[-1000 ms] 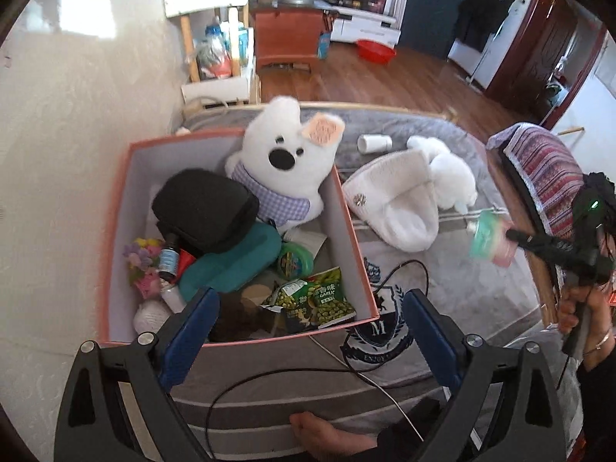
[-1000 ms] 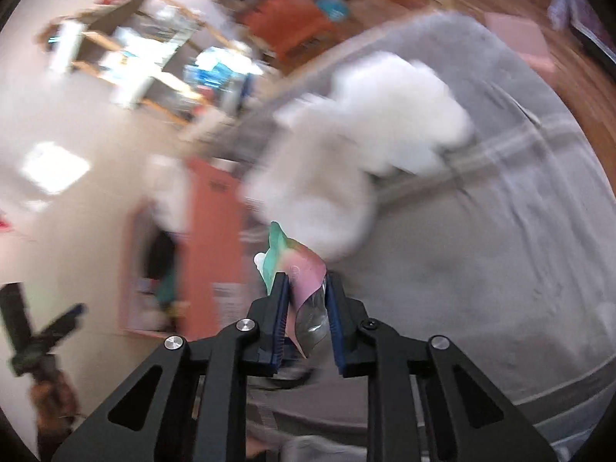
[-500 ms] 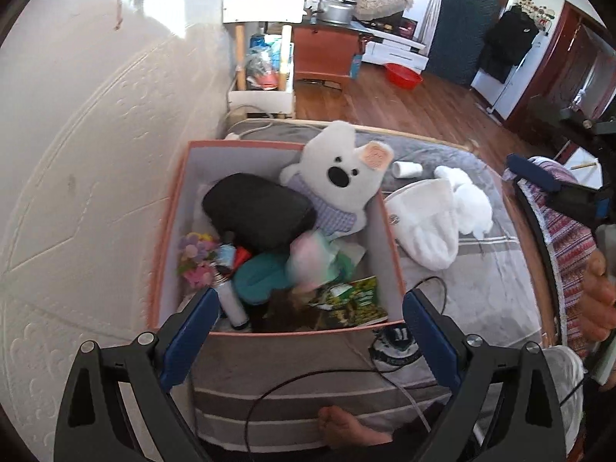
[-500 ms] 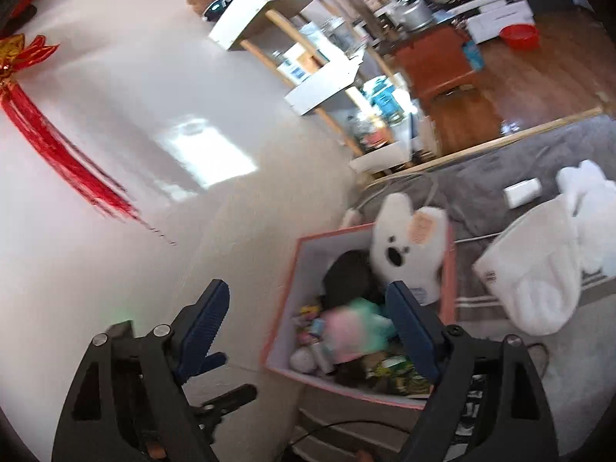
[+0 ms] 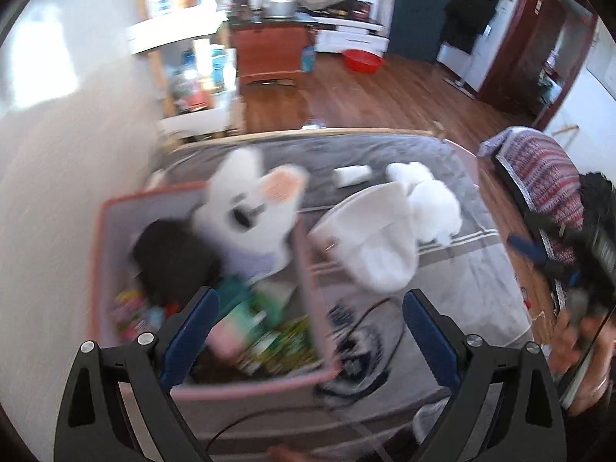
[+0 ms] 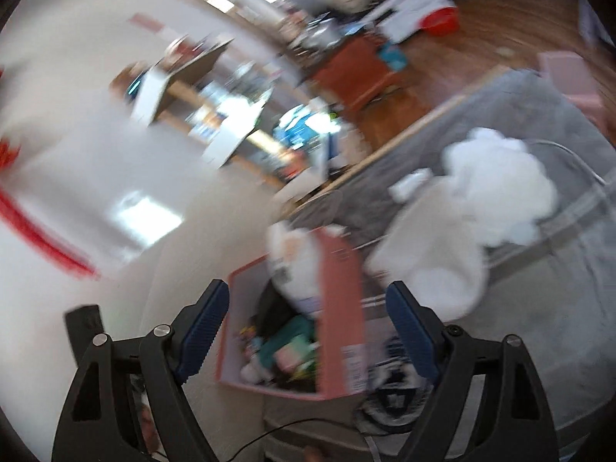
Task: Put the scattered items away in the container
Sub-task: 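Grasp the white pill bottle with the left tool and drop it in the box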
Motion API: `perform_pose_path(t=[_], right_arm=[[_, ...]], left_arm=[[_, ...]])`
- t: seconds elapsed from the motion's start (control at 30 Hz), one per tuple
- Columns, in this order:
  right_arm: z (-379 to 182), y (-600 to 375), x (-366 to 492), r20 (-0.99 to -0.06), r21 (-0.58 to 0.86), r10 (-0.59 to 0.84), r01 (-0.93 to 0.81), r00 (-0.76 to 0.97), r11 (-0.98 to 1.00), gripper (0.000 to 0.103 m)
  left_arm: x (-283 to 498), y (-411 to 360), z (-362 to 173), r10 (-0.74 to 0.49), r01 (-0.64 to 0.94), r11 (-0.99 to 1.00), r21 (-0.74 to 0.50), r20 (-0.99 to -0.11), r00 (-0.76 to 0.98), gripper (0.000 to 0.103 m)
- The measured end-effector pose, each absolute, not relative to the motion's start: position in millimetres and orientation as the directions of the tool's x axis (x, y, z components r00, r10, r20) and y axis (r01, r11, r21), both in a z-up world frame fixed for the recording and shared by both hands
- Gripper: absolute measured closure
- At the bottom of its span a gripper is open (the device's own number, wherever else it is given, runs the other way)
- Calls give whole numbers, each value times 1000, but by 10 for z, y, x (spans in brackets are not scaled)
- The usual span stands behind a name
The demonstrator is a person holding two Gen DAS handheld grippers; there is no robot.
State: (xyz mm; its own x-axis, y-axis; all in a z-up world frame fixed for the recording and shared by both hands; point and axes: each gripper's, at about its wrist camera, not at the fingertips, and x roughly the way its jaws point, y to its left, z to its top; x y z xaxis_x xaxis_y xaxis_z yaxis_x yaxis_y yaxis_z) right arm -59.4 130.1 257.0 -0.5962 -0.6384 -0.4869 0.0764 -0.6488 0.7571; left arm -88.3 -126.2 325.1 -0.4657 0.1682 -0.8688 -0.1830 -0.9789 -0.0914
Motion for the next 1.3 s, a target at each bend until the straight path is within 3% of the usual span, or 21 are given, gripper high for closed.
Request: perform_pose_path(t=[0.2, 0.37, 0.47, 0.53, 0.7, 0.77, 0.8, 0.9, 1.0, 1.2, 1.3], right_arm=[[1621, 2348, -479, -425, 863, -600, -103, -678, -494, 23], [637, 3035, -356, -427, 904, -588, -314, -687, -289, 26], [507, 3266, -485, -357, 932, -600, -317, -716, -176, 26], [600, 3378, -602, -335, 942, -582, -269, -741, -200, 26], [563, 3400, -758, -312, 950, -608, -251, -730, -187, 26], [461, 3340, -770, -335, 941, -628, -280, -703, -189, 26], [407, 3322, -762, -345, 937, -633, -290, -693, -193, 26], [332, 3281, -769, -357, 932, -647, -305, -674, -196, 26], [365, 3262, -745, -355, 934, -649, -292, -673, -207, 26], [514, 3249, -680, -357, 934, -641, -247, -680, -258, 27], [558, 3183, -632, -416, 907, -613, -260, -672, -330, 27]], left_arm=[[-2068, -305, 2778, 149, -255, -966, -42, -897, -415, 6], [-3186, 354, 2005, 23, -304, -948, 91, -936, -351, 6], [-3615, 647, 1428, -104, -416, -880, 229, -947, -303, 6], [-3821, 771, 1094, -171, -486, -822, 297, -943, -286, 6], [-4130, 944, 517, -161, -588, -766, 259, -963, -215, 9], [-4196, 899, 361, -168, -554, -804, 216, -976, -137, 51], [-4184, 877, 357, -168, -533, -818, 215, -976, -136, 51], [-4056, 797, 544, -113, -512, -845, 155, -987, -112, 54], [-3781, 662, 1061, -87, -484, -859, 169, -979, -187, 54], [-2785, 87, 2624, 51, -464, -879, 106, -948, -315, 54], [-2217, -452, 3264, 65, -402, -910, 101, -923, -379, 54]])
